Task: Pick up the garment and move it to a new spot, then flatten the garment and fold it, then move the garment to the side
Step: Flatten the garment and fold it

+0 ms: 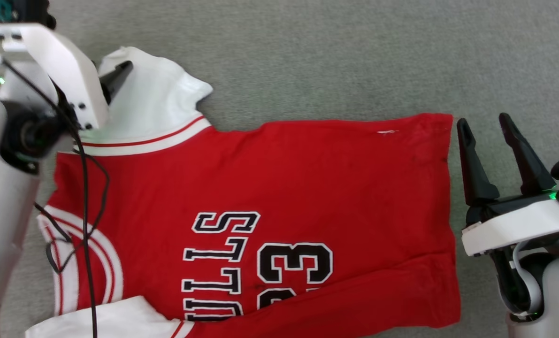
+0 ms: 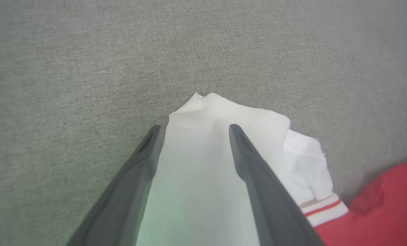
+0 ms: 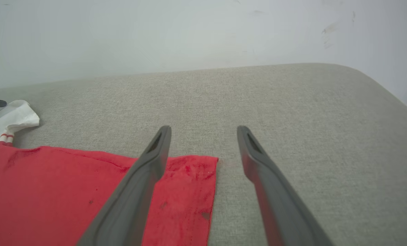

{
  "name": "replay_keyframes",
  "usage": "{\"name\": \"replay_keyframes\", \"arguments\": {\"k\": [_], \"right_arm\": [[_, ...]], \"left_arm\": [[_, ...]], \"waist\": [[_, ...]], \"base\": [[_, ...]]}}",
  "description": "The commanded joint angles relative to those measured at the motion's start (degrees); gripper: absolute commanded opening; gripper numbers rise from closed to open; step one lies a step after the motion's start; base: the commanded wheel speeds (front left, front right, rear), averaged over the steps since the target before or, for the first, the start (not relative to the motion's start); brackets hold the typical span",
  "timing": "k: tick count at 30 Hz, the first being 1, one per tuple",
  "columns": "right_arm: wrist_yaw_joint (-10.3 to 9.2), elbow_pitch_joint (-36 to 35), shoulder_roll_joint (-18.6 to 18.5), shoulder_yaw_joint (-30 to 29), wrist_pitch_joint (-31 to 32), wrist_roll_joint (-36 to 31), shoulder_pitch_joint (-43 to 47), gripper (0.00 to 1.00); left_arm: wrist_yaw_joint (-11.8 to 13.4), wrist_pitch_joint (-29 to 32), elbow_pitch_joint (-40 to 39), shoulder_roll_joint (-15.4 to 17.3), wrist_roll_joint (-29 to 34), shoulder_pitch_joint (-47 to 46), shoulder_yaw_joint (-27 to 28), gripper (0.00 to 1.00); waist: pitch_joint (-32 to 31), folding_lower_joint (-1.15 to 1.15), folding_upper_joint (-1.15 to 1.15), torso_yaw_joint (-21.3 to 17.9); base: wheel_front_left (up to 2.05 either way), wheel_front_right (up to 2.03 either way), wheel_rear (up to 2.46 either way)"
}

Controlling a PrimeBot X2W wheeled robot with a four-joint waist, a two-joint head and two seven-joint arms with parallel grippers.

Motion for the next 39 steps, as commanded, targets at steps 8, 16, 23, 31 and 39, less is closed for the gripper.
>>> {"name": "replay_keyframes", "arguments": {"k": [8, 16, 23, 31, 39], "right_arm": [[-0.06, 3.3, 1.0, 1.4, -1.8, 2.3, -1.7, 1.00], [-0.06, 6.2, 1.2, 0.3, -0.9, 4.9, -2.3, 1.00], [-0.06, 10.2, -2.5, -0.8, 7.2, 10.4, -4.4, 1.00], [-0.06, 13.7, -9.4, 0.4, 22.6, 15.3, -8.2, 1.00], [-0.06, 15.6, -14.5, 3.5, 34.9, 16.7, -14.2, 1.00]], "left_arm": [[1.5, 14.2, 6.0, 2.9, 0.8, -4.6, -4.3, 1.00], [1.6, 20.3, 7.1, 1.8, -1.0, -1.5, -7.0, 0.00], [0.6, 13.4, 7.0, 1.1, 0.8, -4.3, -5.6, 0.00], [-0.5, 7.0, 5.1, -0.8, 2.0, -7.6, -5.0, 0.00], [-1.7, 3.0, 1.0, -2.3, 2.1, -7.1, -5.1, 0.00]], "waist": [[2.8, -0.02, 0.00, -4.2], [2.7, -0.02, 0.00, -4.9], [0.2, -0.02, 0.00, -3.2], [-2.1, -0.02, 0.00, 1.1], [-1.7, -0.02, 0.00, 6.1]], "base": [[0.00, 0.00, 0.00], [0.00, 0.00, 0.00], [0.00, 0.00, 0.00], [0.00, 0.00, 0.00], [0.00, 0.00, 0.00]]}}
